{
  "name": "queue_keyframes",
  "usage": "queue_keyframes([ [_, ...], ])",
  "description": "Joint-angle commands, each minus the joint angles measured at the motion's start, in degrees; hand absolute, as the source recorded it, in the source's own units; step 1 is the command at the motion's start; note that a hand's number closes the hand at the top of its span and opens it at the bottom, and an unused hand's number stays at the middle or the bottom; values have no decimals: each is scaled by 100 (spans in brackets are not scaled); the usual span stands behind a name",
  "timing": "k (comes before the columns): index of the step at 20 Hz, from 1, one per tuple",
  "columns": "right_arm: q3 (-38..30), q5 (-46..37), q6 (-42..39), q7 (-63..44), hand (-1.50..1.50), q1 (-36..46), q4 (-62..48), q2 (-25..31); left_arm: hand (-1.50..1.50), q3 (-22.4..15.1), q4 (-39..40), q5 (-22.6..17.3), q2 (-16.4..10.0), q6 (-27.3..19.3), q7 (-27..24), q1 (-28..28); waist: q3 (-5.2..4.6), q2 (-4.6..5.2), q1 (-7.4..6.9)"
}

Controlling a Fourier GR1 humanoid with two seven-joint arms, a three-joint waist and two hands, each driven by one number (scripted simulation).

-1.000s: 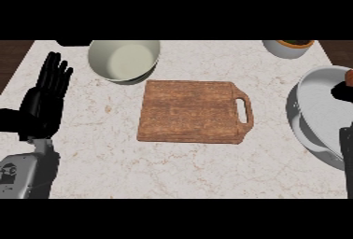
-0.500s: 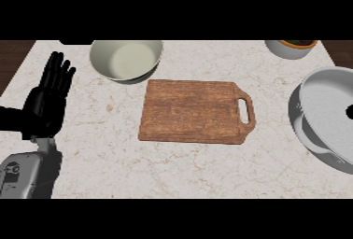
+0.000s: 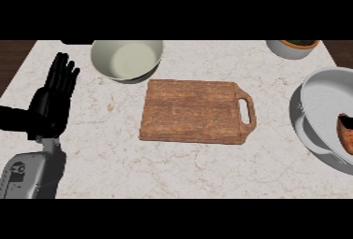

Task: Pick the sweet potato from the cutting board and place it in the pot

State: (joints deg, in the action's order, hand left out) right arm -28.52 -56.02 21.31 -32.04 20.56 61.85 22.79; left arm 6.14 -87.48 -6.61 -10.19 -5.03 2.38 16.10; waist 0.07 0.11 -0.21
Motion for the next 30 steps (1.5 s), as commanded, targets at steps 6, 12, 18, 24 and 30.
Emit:
queue_keyframes([
  [6, -74, 777, 1077, 1128, -150, 322, 150, -264, 0, 66, -238, -54, -42, 21, 161, -75, -2, -19, -5],
  [12, -697, 1778, 1357, 1223, -150, -38, 1091, -390, 0, 42, -532, 54, -93, -137, 509, -72, -4, -49, 86],
  [18, -1108, 2863, 1528, 1977, -150, -722, 1810, -562, 0, 148, 39, -17, -44, 79, -48, -79, -6, -20, 89],
  [24, -1508, 3797, 1407, 2556, -150, -1614, 2662, -778, 0, 57, 100, 116, 94, 27, -271, -162, -8, -19, 81],
  [30, -2185, 4632, 885, 2719, -150, -2509, 3338, -633, 0, 15, -22, 219, 163, -103, -174, -204, -8, -20, 87],
])
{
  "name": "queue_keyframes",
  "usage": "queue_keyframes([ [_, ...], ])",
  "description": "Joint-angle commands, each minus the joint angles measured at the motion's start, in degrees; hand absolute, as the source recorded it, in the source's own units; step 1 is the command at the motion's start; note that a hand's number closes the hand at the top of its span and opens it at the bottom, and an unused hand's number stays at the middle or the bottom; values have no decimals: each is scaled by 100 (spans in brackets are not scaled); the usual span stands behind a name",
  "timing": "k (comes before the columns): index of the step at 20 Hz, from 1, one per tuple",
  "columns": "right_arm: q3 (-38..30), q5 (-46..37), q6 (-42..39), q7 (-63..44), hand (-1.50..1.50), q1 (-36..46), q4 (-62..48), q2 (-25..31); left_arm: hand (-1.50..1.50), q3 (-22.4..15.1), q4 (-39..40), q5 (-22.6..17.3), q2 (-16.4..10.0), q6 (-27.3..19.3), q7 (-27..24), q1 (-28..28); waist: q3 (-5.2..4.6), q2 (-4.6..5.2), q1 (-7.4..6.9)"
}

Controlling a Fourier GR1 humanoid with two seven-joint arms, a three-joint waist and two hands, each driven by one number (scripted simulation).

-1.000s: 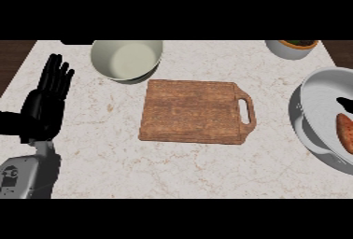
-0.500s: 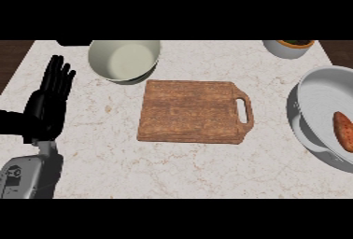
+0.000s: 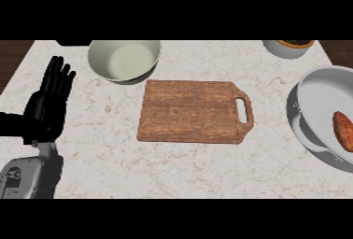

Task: Pick the sweet potato from the cutting board and place it in the pot

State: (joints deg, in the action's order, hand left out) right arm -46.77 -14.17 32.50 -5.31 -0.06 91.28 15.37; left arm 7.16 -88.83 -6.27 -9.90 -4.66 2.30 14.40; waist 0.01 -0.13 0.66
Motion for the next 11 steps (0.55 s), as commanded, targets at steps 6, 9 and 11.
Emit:
queue_keyframes([
  [6, -815, 1211, -695, 923, -150, -1239, 528, -370, 0, 140, -55, -172, -112, 198, 171, -4, -1, 6, -24],
  [9, -1266, 1807, -1201, 1148, -150, -1539, 394, -185, 0, 172, -79, -99, -141, 129, 123, 67, 0, 2, -17],
  [11, -1443, 1902, -1334, 1350, -150, -1777, 268, -272, 0, -41, -99, 44, 39, -78, 392, 231, 0, 2, -2],
])
